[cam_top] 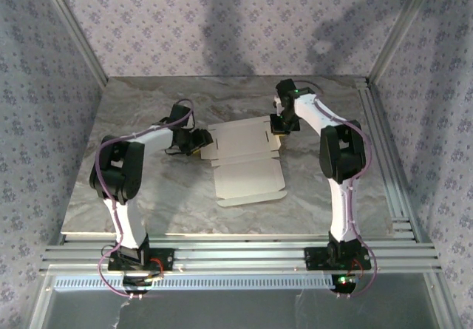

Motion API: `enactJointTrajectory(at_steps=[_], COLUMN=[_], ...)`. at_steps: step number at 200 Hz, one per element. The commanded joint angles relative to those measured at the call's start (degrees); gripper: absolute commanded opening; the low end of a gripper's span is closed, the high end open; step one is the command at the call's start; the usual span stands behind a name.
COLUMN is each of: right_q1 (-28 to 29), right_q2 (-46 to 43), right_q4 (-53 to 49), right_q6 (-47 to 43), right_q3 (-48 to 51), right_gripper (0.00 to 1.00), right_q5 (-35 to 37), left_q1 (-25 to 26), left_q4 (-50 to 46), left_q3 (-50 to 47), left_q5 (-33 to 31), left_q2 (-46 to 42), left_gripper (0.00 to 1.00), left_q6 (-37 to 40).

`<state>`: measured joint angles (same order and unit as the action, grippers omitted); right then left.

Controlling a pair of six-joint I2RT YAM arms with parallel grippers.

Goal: Fold the paper box

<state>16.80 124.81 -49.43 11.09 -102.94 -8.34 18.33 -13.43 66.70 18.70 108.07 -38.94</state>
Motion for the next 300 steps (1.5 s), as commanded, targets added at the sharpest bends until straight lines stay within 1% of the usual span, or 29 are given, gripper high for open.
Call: enactJointTrajectory(at_steps=[1,23,38,49,61,85,128,147,175,194,209,230,238,247,252,263,270,278,300], right_q1=[-0.1,-0.2,-0.2,-0.2,-0.2,-0.2,-0.1,-0.1,-0.1,0.0,0.0,0.1,0.1,0.0,0.0,-0.2,-0.2,-0.3,-0.2], right_q2=[0.8,1.3,1.6,1.6,1.7,1.7,1.8,1.9,2.0,2.2,2.2,2.3,2.4,2.7,2.8,3.1,3.3,3.4,3.6], right_q4=[0.0,-0.5,-0.6,-0.6,-0.7,-0.9,-1.0,-1.0,-1.2,-1.3,-1.2,-1.3,-1.5,-1.7,-1.7,-2.0,-2.2,-2.3,-2.4], right_q6=[-1.0,-1.4,-1.5,-1.4,-1.4,-1.4,-1.5,-1.4,-1.6,-1.6,-1.6,-1.8,-2.0,-2.2,-2.3,-2.4,-2.4,-2.5,-2.5], right_q3=[0.1,-0.1,-0.3,-0.5,-0.6,-0.8,-1.0,-1.1,-1.3,-1.4,-1.4,-1.4,-1.6,-1.9,-1.9,-2.2,-2.4,-2.5,-3.0], right_gripper=[0.0,0.0,0.0,0.0,0.0,0.0,0.0,0.0,0.0,0.0,0.0,0.0,0.0,0.0,0.0,0.0,0.0,0.0,0.0], right_q5=[-5.4,-6.1,-6.2,-5.9,-5.9,-5.6,-5.4,-5.4,-5.3,-5.2,-5.1,-5.0,-5.1,-5.0,-5.1,-5.3,-5.3,-5.5,-5.6], left_q1=[-0.1,-0.1,0.0,0.0,0.0,0.1,1.4,1.9,2.5,3.0,3.2,3.5,3.7,3.8,3.8,3.8,3.8,3.7,3.6], left_q4=[3.5,5.9,6.1,5.2,3.7,-0.1,-9.5,-11.4,-11.1,-10.2,-9.7,-8.7,-8.8,-8.7,-8.8,-10.4,-11.9,-13.1,-14.7], left_q3=[0.2,0.0,0.5,1.1,2.0,3.5,9.2,10.9,11.4,11.0,10.5,9.9,10.0,10.3,10.5,11.6,12.9,13.9,15.5], left_q5=[4.2,5.9,6.3,6.0,5.4,3.2,-3.2,-4.7,-5.4,-5.7,-5.7,-4.8,-4.1,-3.0,-2.3,-2.0,-2.1,-2.5,-3.6], left_q2=[0.0,0.0,0.4,0.8,1.3,2.4,6.2,7.6,7.8,7.1,6.1,4.7,4.5,4.5,4.7,5.7,6.6,7.4,9.0], left_gripper=[0.56,0.51,0.45,0.39,0.35,0.25,0.24,0.24,0.24,0.18,0.12,0.06,0.06,0.09,0.12,0.24,0.28,0.3,0.29], left_q6=[-0.8,-1.8,-2.4,-2.3,-2.0,-0.8,2.8,3.4,3.6,3.3,2.7,2.0,2.2,2.7,3.0,3.8,4.3,4.9,5.9])
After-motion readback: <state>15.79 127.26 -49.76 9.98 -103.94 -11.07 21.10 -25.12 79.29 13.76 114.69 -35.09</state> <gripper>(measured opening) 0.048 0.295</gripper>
